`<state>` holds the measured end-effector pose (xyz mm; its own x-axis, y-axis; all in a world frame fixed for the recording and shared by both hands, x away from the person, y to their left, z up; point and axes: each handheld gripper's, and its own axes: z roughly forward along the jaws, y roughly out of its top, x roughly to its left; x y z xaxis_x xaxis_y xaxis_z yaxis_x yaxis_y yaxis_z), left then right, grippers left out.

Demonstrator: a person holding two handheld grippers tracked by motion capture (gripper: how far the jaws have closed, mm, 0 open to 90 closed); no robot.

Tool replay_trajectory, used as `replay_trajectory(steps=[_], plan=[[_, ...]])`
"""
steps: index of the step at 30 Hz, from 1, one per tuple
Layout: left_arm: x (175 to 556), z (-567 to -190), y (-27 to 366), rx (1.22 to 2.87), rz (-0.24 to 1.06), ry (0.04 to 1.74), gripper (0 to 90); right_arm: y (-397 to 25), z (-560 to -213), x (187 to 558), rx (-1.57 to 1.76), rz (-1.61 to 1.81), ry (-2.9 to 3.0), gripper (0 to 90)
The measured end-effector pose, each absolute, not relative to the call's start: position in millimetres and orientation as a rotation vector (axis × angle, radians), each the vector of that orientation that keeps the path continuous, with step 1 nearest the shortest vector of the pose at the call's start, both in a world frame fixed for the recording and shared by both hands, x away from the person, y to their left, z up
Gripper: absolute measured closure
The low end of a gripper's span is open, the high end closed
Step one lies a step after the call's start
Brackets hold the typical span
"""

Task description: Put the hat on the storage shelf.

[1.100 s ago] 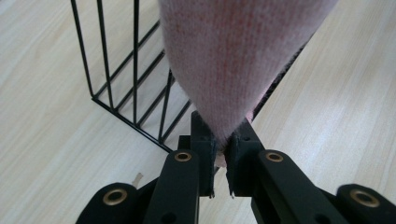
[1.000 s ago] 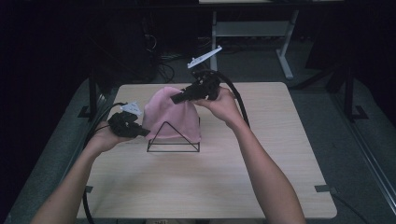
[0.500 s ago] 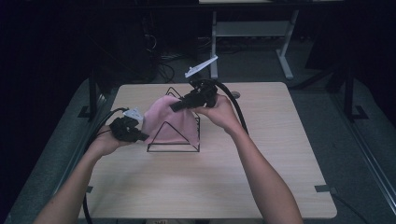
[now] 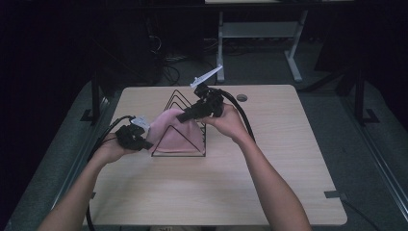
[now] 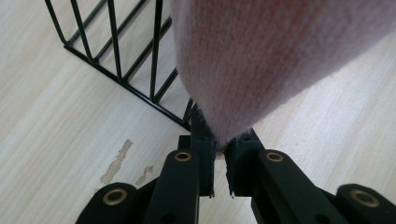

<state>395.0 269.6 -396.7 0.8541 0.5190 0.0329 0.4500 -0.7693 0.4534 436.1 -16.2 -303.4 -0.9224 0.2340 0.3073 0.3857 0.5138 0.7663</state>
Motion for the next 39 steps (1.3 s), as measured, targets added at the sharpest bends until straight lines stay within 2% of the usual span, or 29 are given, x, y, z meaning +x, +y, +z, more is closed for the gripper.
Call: replay_trajectory(steps=[11, 23, 31, 34, 36, 39], plan=[[394.8, -411.1, 273.9, 2.590, 0.184, 0.754, 82.9, -15.2, -307.6, 434.3, -0.524, -1.352, -2.588, 72.5], [395.1, -415.2, 273.6, 2.604, 0.176, 0.750, 82.3, -13.5, -309.3, 433.6, -0.516, -1.347, -2.587, 79.0], [396.0, -414.0, 276.2, 2.593, 0.164, 0.744, 80.7, -14.3, -310.1, 434.1, -0.508, -1.350, -2.583, 77.9], [396.4, -413.7, 276.5, 2.587, 0.158, 0.746, 77.9, -14.9, -311.1, 434.4, -0.508, -1.352, -2.572, 76.4], [396.2, -413.3, 276.5, 2.583, 0.156, 0.750, 74.9, -15.8, -311.0, 433.9, -0.508, -1.355, -2.574, 72.3], [395.5, -411.9, 276.0, 2.572, 0.159, 0.764, 67.3, -18.6, -310.0, 432.0, -0.515, -1.374, -2.572, 68.2]])
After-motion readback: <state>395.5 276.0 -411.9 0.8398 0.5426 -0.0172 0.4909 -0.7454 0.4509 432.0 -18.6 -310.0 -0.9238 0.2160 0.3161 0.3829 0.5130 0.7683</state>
